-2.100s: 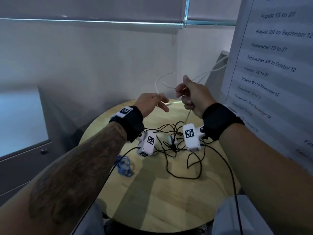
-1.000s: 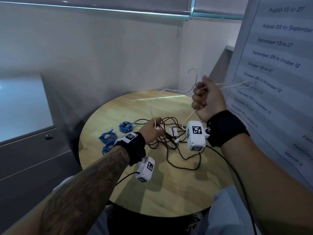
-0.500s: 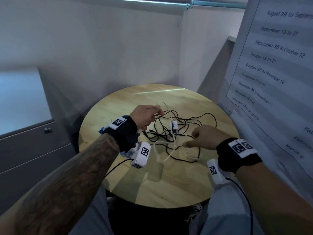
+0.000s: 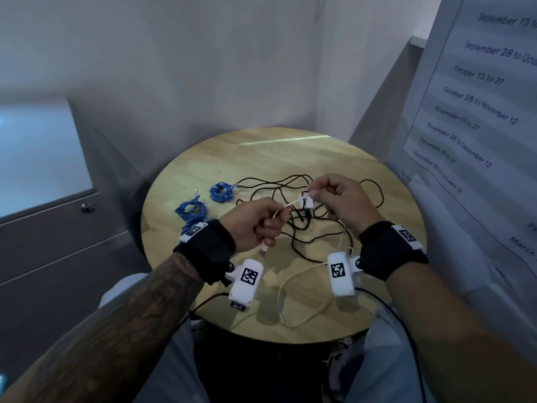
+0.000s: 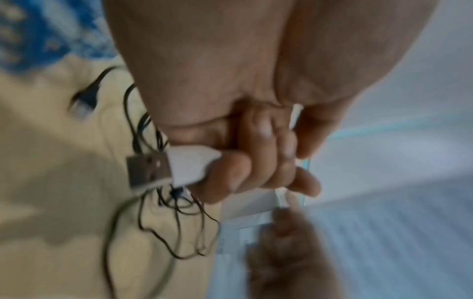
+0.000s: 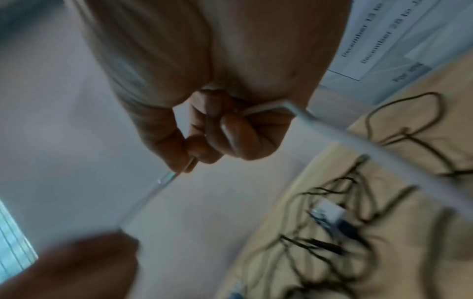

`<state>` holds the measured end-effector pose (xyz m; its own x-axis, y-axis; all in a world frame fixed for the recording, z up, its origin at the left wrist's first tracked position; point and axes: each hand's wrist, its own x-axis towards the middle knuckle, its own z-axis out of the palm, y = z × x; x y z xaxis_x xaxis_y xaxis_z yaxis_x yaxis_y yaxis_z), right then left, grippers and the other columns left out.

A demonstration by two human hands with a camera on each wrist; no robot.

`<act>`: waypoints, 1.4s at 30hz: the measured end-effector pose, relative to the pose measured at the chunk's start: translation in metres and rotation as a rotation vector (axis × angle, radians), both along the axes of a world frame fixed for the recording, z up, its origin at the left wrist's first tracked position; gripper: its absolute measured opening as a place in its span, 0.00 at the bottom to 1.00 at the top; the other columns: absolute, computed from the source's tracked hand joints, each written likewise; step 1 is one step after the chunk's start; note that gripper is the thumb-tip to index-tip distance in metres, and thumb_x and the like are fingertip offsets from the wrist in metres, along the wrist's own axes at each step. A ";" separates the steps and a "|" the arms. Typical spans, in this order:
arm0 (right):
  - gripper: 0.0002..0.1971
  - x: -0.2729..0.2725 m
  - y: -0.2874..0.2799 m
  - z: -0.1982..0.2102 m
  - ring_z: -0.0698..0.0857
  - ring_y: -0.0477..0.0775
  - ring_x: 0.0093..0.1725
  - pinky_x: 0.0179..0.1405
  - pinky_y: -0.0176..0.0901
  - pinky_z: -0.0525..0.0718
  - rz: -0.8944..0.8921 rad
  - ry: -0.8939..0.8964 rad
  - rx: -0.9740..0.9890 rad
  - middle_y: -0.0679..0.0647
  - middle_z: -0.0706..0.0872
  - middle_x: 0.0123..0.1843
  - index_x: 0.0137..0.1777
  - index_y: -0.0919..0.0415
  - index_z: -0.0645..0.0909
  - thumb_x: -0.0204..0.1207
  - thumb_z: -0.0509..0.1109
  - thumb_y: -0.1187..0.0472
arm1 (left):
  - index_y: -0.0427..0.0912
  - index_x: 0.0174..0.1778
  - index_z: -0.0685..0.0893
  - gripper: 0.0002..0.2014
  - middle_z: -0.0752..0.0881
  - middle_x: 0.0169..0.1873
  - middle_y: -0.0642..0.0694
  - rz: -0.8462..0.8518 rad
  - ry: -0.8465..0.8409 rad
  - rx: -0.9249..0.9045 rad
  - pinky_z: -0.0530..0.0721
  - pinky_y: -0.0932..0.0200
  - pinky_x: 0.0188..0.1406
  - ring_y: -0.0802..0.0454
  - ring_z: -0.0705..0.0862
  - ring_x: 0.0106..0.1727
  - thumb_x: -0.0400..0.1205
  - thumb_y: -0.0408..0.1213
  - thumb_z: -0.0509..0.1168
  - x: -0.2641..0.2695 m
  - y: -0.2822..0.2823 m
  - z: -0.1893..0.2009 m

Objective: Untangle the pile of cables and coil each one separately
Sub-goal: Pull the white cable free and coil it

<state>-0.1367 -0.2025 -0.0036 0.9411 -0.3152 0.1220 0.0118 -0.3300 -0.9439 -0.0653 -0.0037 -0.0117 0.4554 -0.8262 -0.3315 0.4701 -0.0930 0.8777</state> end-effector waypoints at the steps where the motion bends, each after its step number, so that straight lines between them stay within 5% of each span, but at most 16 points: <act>1: 0.03 0.001 0.000 -0.011 0.74 0.41 0.26 0.26 0.35 0.73 -0.027 0.030 -0.023 0.53 0.80 0.33 0.48 0.56 0.90 0.80 0.74 0.64 | 0.40 0.39 0.77 0.11 0.63 0.25 0.50 -0.005 0.090 -0.102 0.63 0.59 0.28 0.54 0.54 0.26 0.83 0.36 0.52 0.001 0.002 -0.002; 5: 0.06 0.001 0.009 -0.048 0.81 0.33 0.33 0.38 0.28 0.76 0.048 0.135 -0.209 0.41 0.86 0.36 0.52 0.52 0.90 0.84 0.71 0.58 | 0.38 0.49 0.78 0.10 0.75 0.34 0.46 0.033 0.188 -0.365 0.83 0.53 0.44 0.52 0.75 0.32 0.82 0.27 0.51 0.011 0.001 -0.009; 8: 0.13 -0.002 0.029 -0.056 0.79 0.42 0.30 0.35 0.37 0.77 0.186 0.221 -0.281 0.44 0.83 0.30 0.40 0.44 0.85 0.87 0.66 0.55 | 0.38 0.52 0.79 0.11 0.84 0.42 0.43 0.179 0.184 -0.372 0.87 0.48 0.54 0.49 0.86 0.42 0.88 0.28 0.51 0.023 -0.002 -0.016; 9: 0.12 -0.003 0.035 -0.059 0.79 0.44 0.30 0.34 0.40 0.78 0.223 0.250 -0.284 0.46 0.84 0.30 0.43 0.42 0.85 0.87 0.64 0.54 | 0.38 0.51 0.79 0.11 0.86 0.44 0.42 0.259 0.189 -0.366 0.88 0.49 0.55 0.48 0.89 0.45 0.89 0.28 0.51 0.027 -0.002 -0.020; 13: 0.15 -0.004 0.050 -0.067 0.82 0.46 0.31 0.28 0.37 0.78 0.335 0.379 -0.269 0.48 0.86 0.32 0.71 0.40 0.80 0.89 0.59 0.54 | 0.36 0.53 0.80 0.11 0.91 0.48 0.40 0.500 0.191 -0.339 0.89 0.52 0.55 0.46 0.91 0.52 0.90 0.29 0.51 0.037 -0.005 -0.037; 18: 0.10 -0.010 0.058 -0.054 0.81 0.45 0.27 0.27 0.39 0.78 0.374 0.380 -0.275 0.53 0.88 0.33 0.60 0.52 0.87 0.87 0.64 0.56 | 0.35 0.54 0.81 0.10 0.90 0.48 0.38 0.624 -0.095 -0.259 0.87 0.49 0.59 0.42 0.90 0.54 0.89 0.28 0.54 0.044 -0.006 -0.048; 22: 0.07 -0.011 0.047 -0.039 0.74 0.40 0.23 0.26 0.36 0.72 0.208 0.169 -0.266 0.45 0.82 0.24 0.47 0.56 0.92 0.82 0.71 0.61 | 0.31 0.53 0.82 0.09 0.87 0.42 0.37 0.513 -0.423 -0.127 0.88 0.48 0.50 0.47 0.90 0.42 0.87 0.24 0.56 0.037 -0.009 -0.053; 25: 0.07 -0.011 0.042 -0.033 0.72 0.40 0.19 0.23 0.32 0.70 0.226 0.249 -0.182 0.41 0.78 0.19 0.45 0.62 0.92 0.81 0.72 0.64 | 0.33 0.51 0.84 0.10 0.88 0.39 0.40 0.470 -0.459 -0.116 0.86 0.41 0.55 0.47 0.89 0.42 0.87 0.23 0.56 0.030 -0.016 -0.053; 27: 0.06 -0.015 0.046 -0.032 0.79 0.37 0.21 0.25 0.28 0.74 0.331 0.355 -0.106 0.40 0.84 0.25 0.51 0.63 0.92 0.82 0.72 0.65 | 0.35 0.51 0.84 0.11 0.89 0.41 0.41 0.520 -0.321 -0.178 0.88 0.47 0.52 0.44 0.90 0.45 0.87 0.24 0.56 0.029 -0.017 -0.051; 30: 0.09 -0.017 0.049 -0.034 0.91 0.38 0.43 0.45 0.31 0.85 0.413 0.348 -0.141 0.41 0.94 0.46 0.59 0.59 0.91 0.81 0.73 0.63 | 0.34 0.53 0.84 0.10 0.89 0.45 0.39 0.548 -0.240 -0.205 0.89 0.51 0.51 0.43 0.91 0.49 0.88 0.25 0.56 0.029 -0.013 -0.051; 33: 0.06 -0.015 0.047 -0.027 0.88 0.37 0.37 0.38 0.29 0.82 0.316 0.213 -0.161 0.36 0.91 0.36 0.51 0.56 0.92 0.82 0.73 0.61 | 0.31 0.52 0.85 0.10 0.89 0.41 0.40 0.463 -0.435 -0.098 0.87 0.52 0.49 0.47 0.89 0.43 0.86 0.23 0.58 0.024 -0.012 -0.054; 36: 0.07 -0.009 0.036 -0.028 0.88 0.48 0.40 0.41 0.45 0.85 0.116 0.010 -0.254 0.48 0.92 0.38 0.43 0.52 0.91 0.81 0.74 0.59 | 0.32 0.45 0.83 0.10 0.83 0.33 0.42 0.262 -0.558 0.020 0.81 0.63 0.37 0.55 0.82 0.32 0.86 0.23 0.57 0.016 -0.015 -0.053; 39: 0.03 -0.005 0.025 -0.038 0.88 0.61 0.39 0.42 0.63 0.87 0.029 -0.020 -0.242 0.53 0.90 0.36 0.43 0.49 0.90 0.76 0.76 0.52 | 0.22 0.48 0.80 0.12 0.75 0.27 0.44 0.162 -0.415 0.079 0.72 0.62 0.28 0.52 0.72 0.27 0.86 0.24 0.51 0.012 -0.018 -0.049; 42: 0.02 0.000 0.015 -0.045 0.86 0.57 0.40 0.42 0.61 0.86 -0.035 -0.054 -0.343 0.52 0.89 0.38 0.45 0.46 0.88 0.76 0.75 0.51 | 0.27 0.47 0.82 0.15 0.71 0.26 0.44 0.106 -0.262 0.094 0.68 0.59 0.27 0.52 0.66 0.25 0.85 0.27 0.50 0.009 -0.018 -0.042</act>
<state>-0.1372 -0.1874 -0.0488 0.9196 -0.2792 0.2762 0.0421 -0.6290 -0.7762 -0.0565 -0.0219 -0.0537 0.6174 -0.7408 -0.2646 0.2403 -0.1426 0.9602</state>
